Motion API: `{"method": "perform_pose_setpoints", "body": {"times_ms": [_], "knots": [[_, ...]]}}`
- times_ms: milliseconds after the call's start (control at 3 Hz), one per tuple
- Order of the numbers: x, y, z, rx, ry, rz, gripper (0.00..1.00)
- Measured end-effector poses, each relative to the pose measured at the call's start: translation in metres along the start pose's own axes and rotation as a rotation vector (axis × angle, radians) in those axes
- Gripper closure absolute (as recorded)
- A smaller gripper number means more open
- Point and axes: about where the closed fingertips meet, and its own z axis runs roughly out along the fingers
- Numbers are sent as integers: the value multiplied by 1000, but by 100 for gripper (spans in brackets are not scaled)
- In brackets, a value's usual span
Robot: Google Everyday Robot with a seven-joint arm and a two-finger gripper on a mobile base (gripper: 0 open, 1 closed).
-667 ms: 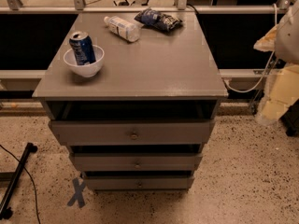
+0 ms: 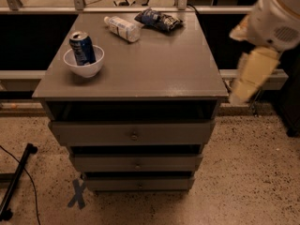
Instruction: Pick pepsi can from white bowl and place on counter
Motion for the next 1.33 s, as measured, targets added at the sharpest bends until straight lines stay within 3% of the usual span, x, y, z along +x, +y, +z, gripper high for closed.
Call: {"method": "perform_pose_setpoints", "body": {"times_ms": [333,667,1000,1333], "knots": [[-63,-31,30,-28,-101,-85,0],[-116,-58,42,-18,-270,-102,0],[-163,-79,49,6,-455,-79,0],[-197,-95,56,43,-556,-10,0]]}}
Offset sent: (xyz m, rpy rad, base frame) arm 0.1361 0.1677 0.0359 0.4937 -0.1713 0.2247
